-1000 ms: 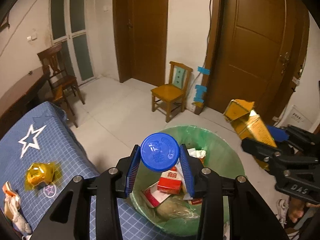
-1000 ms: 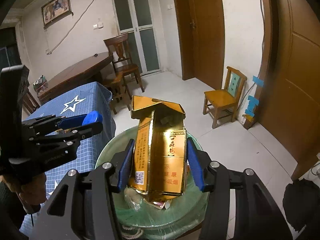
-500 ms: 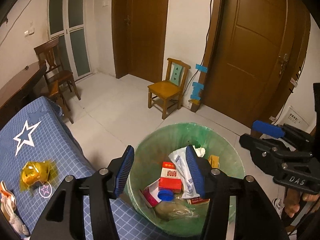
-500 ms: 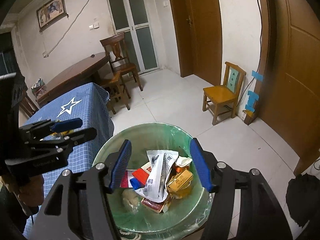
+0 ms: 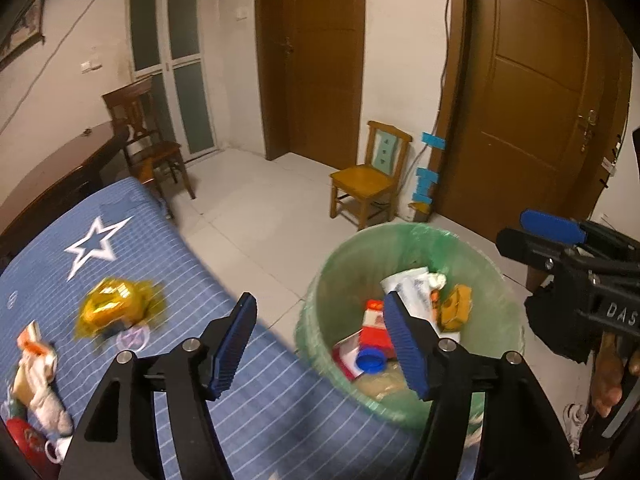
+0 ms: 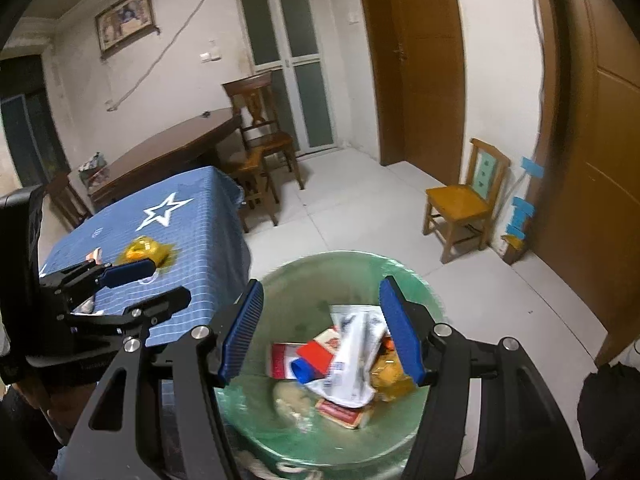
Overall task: Collect trash
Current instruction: 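Move both tools back to the table toward the green sponge and orange wrapper, then grasp the green sponge with left tool while right tool grasps orange-white wrapper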
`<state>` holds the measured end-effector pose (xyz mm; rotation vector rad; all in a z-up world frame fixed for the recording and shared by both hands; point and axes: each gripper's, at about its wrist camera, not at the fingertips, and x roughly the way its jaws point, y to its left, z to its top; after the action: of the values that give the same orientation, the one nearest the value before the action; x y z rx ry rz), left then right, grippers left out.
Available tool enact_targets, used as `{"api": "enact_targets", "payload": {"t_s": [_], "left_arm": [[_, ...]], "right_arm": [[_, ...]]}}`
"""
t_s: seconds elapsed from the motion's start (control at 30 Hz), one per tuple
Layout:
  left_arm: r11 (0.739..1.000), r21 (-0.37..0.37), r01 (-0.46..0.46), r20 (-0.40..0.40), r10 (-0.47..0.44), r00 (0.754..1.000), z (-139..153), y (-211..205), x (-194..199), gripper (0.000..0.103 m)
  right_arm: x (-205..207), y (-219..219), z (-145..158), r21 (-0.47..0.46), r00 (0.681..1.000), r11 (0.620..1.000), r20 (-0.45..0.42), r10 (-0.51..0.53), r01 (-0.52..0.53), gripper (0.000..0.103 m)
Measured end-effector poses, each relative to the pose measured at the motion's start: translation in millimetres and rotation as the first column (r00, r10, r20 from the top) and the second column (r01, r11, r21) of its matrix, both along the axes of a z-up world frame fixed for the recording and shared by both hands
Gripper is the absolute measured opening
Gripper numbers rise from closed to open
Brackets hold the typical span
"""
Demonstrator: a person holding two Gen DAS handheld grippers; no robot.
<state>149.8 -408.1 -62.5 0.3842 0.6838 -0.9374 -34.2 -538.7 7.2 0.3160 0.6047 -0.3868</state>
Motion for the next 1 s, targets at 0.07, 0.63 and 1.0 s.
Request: {"api": "enact_targets", "payload": {"t_s": [0.07,0.63,1.0], "left_arm": [[1.0,0.002,-0.029,0.009,0.029,1.0,1,17,0,0.068],[0.908,0.005,-0.42,-0.059,0.42,0.906,72,286,150,0.073],[0.955,0.164,-0.247,-0.043,0.257,0.966,15,355,225,0.068]], "right_arm": [[7,9,0,0.007,0.999,0.999,0.008,0.035,-0.035,0.058],[169,157,6,0.054,0.848,0.847,0.042,0.528,-0.53,0.058],[312,231,-16,0.189,0.698,0.689,-0.022,0.715,-0.7,0.058]]}}
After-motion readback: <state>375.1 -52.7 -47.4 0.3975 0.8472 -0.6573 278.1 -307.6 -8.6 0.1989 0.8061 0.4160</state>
